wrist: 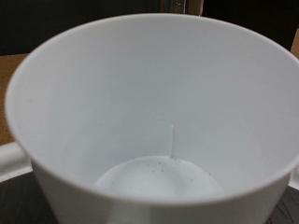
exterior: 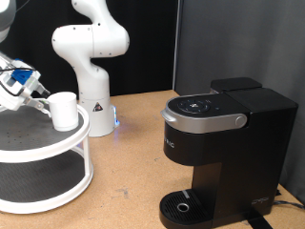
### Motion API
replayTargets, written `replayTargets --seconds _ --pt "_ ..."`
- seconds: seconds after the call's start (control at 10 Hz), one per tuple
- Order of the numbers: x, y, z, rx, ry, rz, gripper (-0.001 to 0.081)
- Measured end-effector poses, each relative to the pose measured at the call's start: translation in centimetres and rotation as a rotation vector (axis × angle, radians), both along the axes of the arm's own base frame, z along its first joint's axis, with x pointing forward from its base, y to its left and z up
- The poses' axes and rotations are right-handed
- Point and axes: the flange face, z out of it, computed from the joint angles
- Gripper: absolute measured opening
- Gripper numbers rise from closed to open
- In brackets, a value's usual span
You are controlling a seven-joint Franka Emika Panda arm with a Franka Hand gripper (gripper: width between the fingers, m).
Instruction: Make a cup of coffee with the keurig machine
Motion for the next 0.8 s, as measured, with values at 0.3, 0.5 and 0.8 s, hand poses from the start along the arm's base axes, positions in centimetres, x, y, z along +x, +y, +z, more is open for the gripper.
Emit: replayTargets --seconds 0.3,0.5,0.8 --pt "0.01 -0.03 -0.02 -0.001 0.005 -0.006 0.0324" --pt "0.02 -0.03 -0.01 0.001 0.012 -0.014 0.0187" --pt "0.02 -0.28 0.15 0.003 0.035 -0.045 0.0067"
